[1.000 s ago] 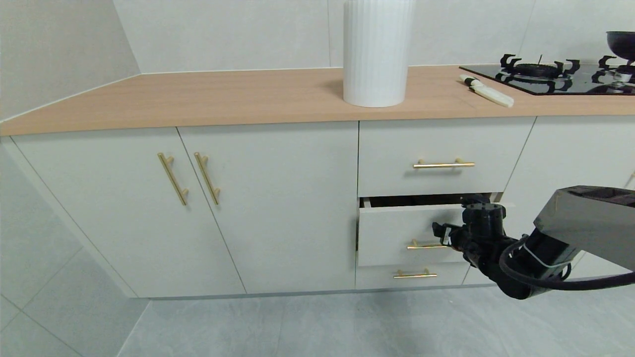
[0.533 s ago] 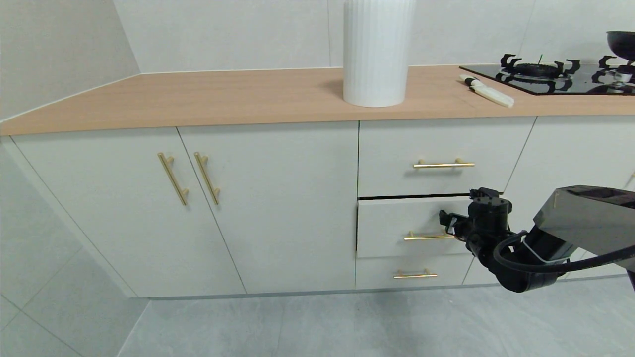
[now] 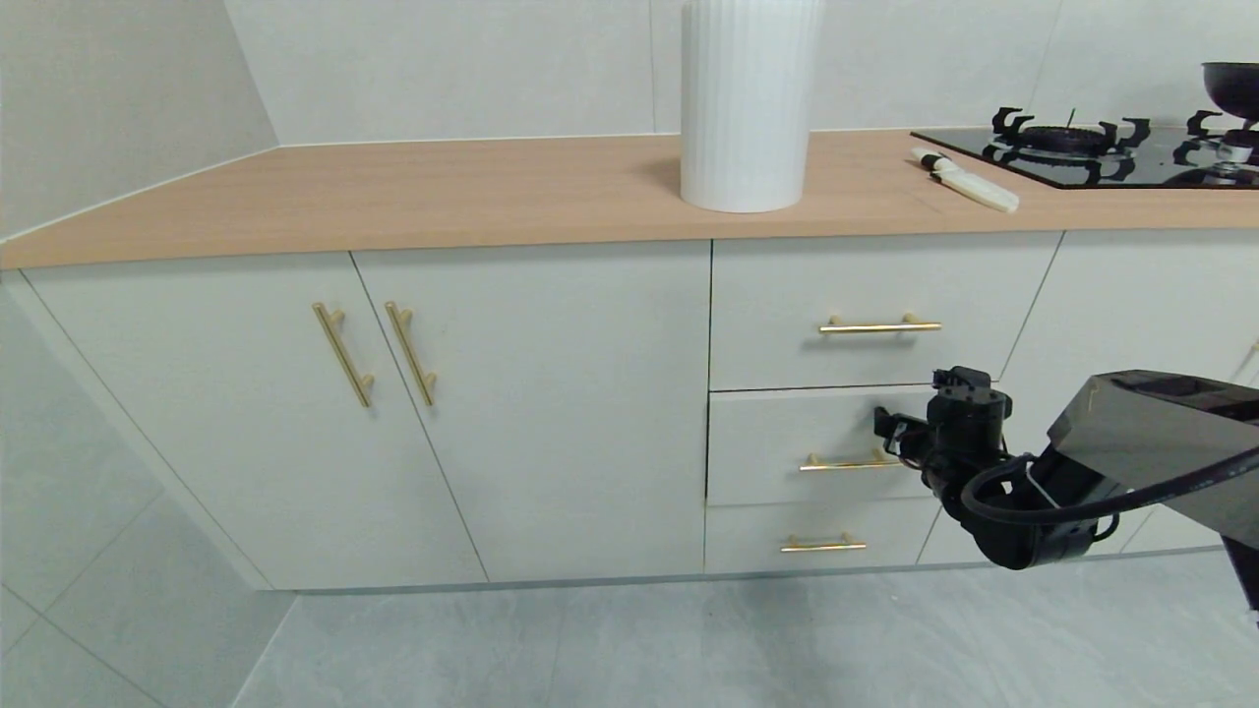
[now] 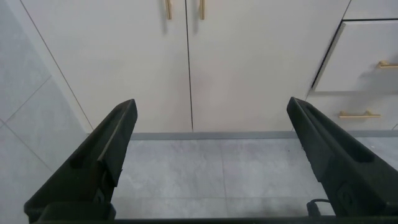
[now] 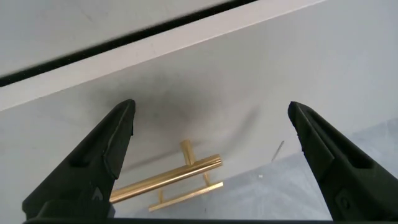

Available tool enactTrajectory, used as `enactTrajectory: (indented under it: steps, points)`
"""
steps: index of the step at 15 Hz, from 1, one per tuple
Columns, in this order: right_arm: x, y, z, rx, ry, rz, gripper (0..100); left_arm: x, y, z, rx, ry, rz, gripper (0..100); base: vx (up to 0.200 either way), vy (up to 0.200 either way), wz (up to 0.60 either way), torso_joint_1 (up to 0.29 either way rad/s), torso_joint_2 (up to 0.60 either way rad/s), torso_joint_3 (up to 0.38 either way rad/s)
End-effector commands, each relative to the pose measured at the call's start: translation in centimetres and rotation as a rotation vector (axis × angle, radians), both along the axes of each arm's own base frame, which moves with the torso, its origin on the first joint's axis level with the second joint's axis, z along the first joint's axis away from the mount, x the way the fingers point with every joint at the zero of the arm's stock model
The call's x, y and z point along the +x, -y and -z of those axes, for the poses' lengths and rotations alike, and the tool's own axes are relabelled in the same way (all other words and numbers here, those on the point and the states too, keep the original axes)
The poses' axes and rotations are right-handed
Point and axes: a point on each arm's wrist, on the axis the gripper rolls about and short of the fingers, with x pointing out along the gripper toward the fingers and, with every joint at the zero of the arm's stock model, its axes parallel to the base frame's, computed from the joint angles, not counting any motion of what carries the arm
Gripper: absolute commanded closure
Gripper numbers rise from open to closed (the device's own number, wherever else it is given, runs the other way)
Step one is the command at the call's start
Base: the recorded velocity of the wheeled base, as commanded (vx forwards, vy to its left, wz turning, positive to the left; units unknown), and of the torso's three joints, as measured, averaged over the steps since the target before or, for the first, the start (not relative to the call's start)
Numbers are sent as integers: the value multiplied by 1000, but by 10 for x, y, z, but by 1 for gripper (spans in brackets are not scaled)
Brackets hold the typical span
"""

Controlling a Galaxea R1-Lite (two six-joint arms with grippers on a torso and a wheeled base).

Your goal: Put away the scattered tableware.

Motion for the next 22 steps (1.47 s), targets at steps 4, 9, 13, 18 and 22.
enactTrajectory:
  steps: [4, 9, 13, 18, 22]
  points:
    - [15, 19, -1, 5, 38, 50, 0, 0, 0, 0, -1, -1, -2, 0, 0, 0, 0, 0, 0, 0]
    - [18, 23, -2, 6, 47, 59, 0, 0, 0, 0, -1, -1, 0, 0, 0, 0, 0, 0, 0, 0]
    - [6, 22, -16, 5, 44, 46, 0, 0, 0, 0, -1, -1, 0, 0, 0, 0, 0, 0, 0, 0]
    - [-69, 18, -66, -57, -45, -56, 0, 0, 0, 0, -1, -1, 0, 0, 0, 0, 0, 0, 0, 0]
    - [-166, 23, -125, -93, 11, -94, 0, 0, 0, 0, -1, -1, 0, 0, 0, 0, 0, 0, 0, 0]
